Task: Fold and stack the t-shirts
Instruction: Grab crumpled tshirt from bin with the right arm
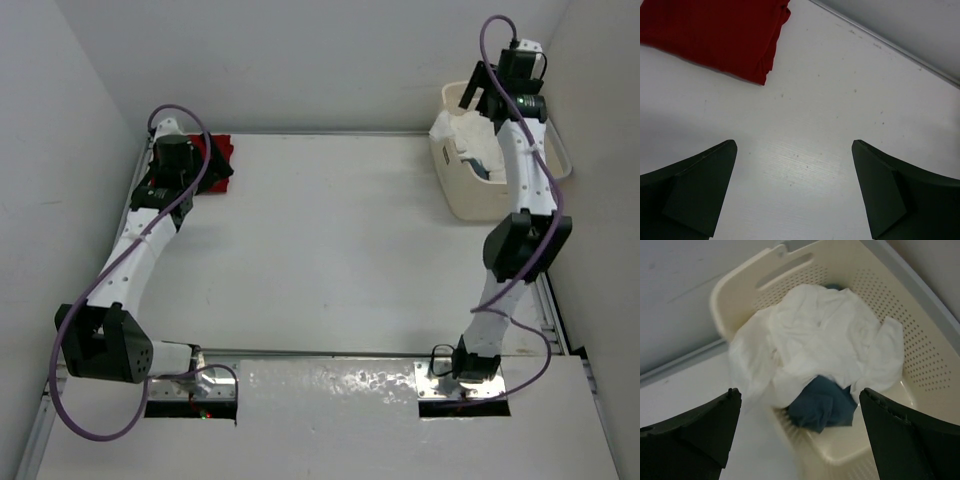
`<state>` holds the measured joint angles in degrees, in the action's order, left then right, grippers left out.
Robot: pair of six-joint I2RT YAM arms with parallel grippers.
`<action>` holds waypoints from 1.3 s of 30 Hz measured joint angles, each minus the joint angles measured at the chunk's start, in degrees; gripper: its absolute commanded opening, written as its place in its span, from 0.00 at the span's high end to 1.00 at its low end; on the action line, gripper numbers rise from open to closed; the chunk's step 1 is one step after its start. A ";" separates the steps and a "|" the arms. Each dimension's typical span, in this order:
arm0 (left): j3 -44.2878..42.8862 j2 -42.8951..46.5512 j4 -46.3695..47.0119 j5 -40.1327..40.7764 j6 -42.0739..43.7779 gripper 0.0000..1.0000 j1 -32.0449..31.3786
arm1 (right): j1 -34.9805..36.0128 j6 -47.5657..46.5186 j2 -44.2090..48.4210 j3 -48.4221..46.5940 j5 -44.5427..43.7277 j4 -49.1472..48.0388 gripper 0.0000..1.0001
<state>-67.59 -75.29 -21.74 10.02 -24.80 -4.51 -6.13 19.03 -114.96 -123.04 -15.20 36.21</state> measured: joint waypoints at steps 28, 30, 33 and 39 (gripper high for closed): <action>-9.73 -8.37 -3.13 3.61 1.55 0.00 0.00 | -9.70 -0.68 -35.74 -9.42 -8.52 -13.94 0.36; -10.60 -8.37 -3.56 4.17 1.57 0.00 0.00 | -9.88 -0.04 -35.93 -9.40 -7.72 -14.40 0.64; -11.32 -8.37 -3.85 4.79 1.77 0.00 0.00 | -9.94 0.50 -35.87 -9.31 -6.47 -15.21 1.00; -11.43 -8.37 -3.74 4.42 2.05 0.00 0.00 | -9.94 0.52 -33.99 -7.34 -5.35 -16.04 1.00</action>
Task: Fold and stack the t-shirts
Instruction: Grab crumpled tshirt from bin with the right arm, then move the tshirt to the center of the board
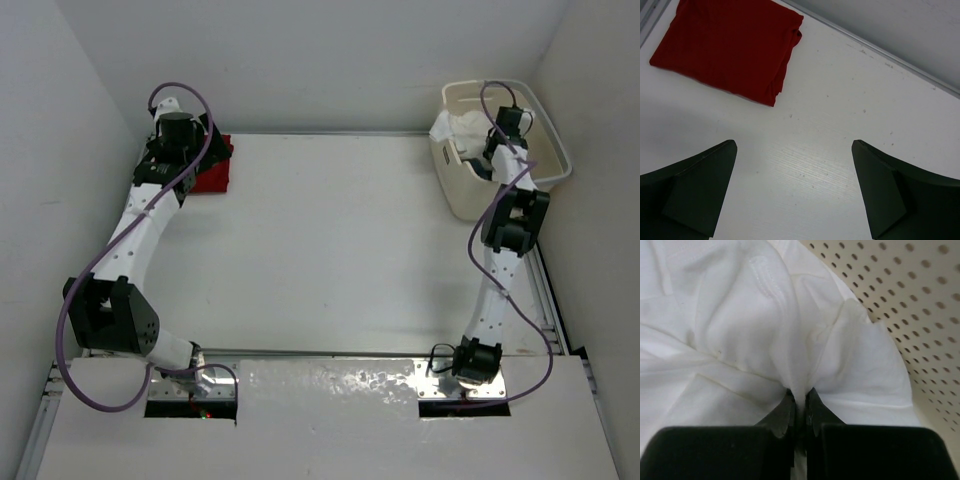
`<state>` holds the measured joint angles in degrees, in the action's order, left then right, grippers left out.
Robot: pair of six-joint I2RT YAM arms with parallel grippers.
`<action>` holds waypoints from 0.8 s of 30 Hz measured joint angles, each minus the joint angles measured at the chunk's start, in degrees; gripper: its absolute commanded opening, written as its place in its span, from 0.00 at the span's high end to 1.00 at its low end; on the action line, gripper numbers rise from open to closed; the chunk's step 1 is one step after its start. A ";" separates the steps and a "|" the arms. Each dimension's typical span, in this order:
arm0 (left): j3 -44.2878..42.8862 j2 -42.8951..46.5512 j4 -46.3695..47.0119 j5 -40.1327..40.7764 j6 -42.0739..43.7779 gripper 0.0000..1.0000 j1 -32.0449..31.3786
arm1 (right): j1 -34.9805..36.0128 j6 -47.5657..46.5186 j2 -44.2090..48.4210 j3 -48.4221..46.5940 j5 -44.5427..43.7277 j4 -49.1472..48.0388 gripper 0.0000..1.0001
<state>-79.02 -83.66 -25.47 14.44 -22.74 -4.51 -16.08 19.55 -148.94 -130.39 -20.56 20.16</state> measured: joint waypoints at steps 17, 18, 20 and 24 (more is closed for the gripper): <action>2.97 0.44 4.20 -3.48 1.31 0.00 0.00 | 6.71 -9.20 30.99 3.69 -6.14 -8.81 1.00; 3.08 0.44 4.48 -3.74 1.33 0.00 0.00 | 6.62 -9.53 31.76 2.45 -4.94 -9.11 1.00; 3.48 0.48 5.11 -4.28 1.42 0.00 0.00 | 6.45 -9.88 32.76 0.39 -1.57 -9.66 1.00; 5.14 1.09 6.67 -4.98 1.44 0.00 0.00 | 6.32 -9.25 36.02 1.38 7.82 -10.69 1.00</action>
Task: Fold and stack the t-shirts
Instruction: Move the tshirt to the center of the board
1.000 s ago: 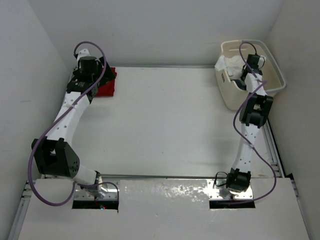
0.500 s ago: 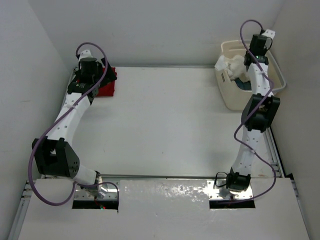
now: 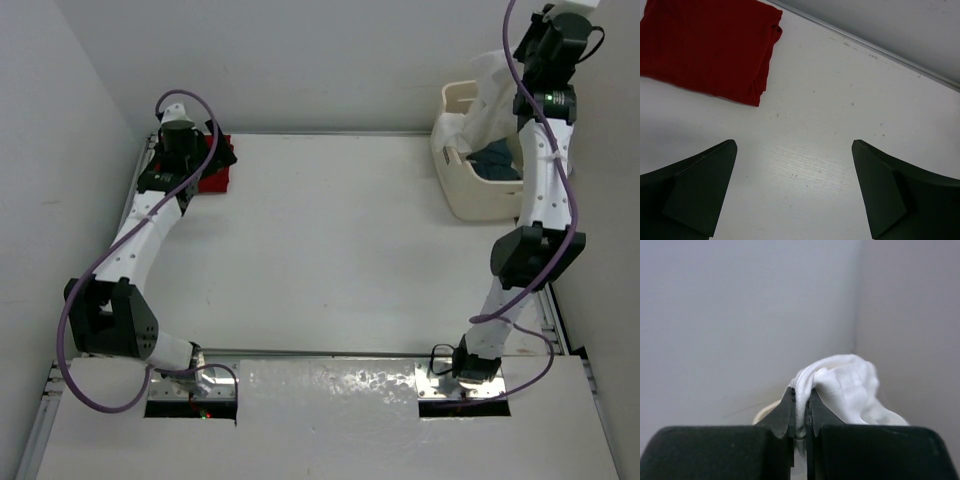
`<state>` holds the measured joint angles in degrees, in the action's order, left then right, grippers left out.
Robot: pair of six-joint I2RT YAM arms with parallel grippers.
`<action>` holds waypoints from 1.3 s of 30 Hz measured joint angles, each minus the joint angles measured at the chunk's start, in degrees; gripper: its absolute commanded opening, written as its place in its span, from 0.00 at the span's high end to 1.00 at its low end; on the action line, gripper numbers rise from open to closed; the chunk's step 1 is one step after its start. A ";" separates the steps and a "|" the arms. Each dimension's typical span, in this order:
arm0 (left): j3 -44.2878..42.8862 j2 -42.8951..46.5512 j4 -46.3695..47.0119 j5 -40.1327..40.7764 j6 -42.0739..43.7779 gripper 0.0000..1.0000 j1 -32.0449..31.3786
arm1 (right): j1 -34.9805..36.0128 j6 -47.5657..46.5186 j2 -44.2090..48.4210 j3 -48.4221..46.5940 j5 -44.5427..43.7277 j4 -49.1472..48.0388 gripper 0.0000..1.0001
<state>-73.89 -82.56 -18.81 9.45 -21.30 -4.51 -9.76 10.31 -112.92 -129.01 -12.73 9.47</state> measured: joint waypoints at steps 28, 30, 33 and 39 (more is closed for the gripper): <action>13.42 15.15 4.02 -0.92 -3.93 0.00 0.00 | 17.40 39.52 20.39 32.87 60.52 -37.64 1.00; 14.36 16.98 2.56 0.04 -4.92 0.00 0.00 | 16.55 40.30 24.20 47.69 59.87 -40.15 0.80; 15.63 19.50 -0.24 1.70 -6.93 0.00 0.00 | 12.44 40.72 25.38 68.22 58.55 -41.88 0.40; 20.50 22.95 -8.41 1.84 -11.08 0.00 0.00 | 6.84 25.22 24.30 83.89 46.90 -17.51 0.01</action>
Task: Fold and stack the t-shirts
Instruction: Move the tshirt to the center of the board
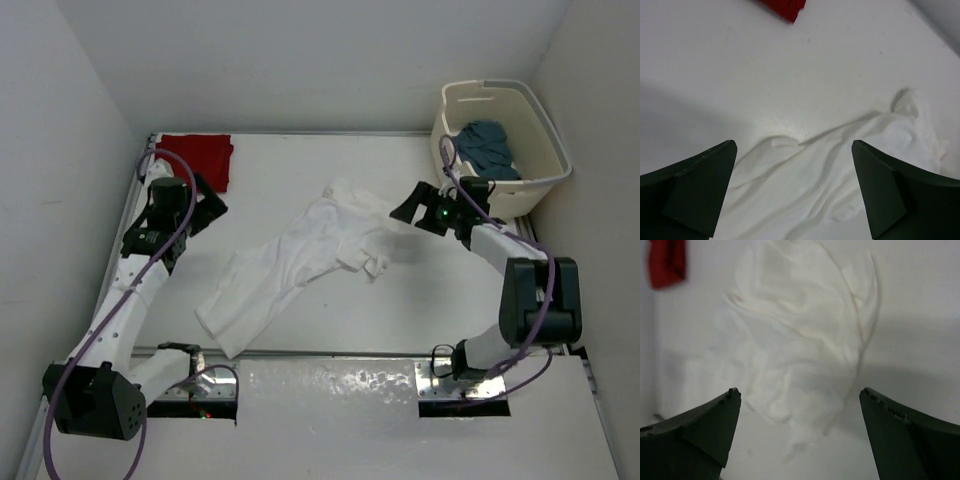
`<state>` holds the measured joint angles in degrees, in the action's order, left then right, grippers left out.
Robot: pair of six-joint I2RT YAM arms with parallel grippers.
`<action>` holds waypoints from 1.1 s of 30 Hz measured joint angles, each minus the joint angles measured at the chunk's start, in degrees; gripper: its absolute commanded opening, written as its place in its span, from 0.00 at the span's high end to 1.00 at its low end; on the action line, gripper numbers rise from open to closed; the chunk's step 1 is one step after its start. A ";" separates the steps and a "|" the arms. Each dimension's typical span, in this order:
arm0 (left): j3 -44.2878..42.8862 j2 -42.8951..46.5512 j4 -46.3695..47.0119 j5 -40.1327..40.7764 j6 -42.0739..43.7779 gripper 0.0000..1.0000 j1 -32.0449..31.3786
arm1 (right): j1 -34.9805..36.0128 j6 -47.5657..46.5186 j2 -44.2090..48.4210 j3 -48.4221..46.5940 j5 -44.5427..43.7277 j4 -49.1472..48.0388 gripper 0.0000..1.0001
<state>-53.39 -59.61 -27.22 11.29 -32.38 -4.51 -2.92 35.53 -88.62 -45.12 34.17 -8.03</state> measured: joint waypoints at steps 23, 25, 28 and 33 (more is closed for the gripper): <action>15.54 -21.11 -4.50 -11.15 -17.18 0.00 -19.15 | 26.03 -15.91 6.69 5.60 -29.79 23.41 0.01; 10.01 -27.02 -5.40 -9.57 -16.09 0.00 -18.99 | 26.71 -15.06 4.48 5.55 -30.82 22.10 0.03; 0.96 -35.67 -5.68 -8.85 -13.44 0.00 -17.49 | 26.75 -14.08 -0.17 4.44 -32.13 20.63 0.07; -13.16 -46.56 -3.23 -8.72 -8.13 0.00 -13.44 | 26.75 -12.63 -6.64 -1.20 -35.58 17.55 0.21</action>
<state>-66.54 -106.17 -30.46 2.57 -40.51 -17.96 23.83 22.90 -95.26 -46.33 -1.41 9.52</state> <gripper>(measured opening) 0.997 0.853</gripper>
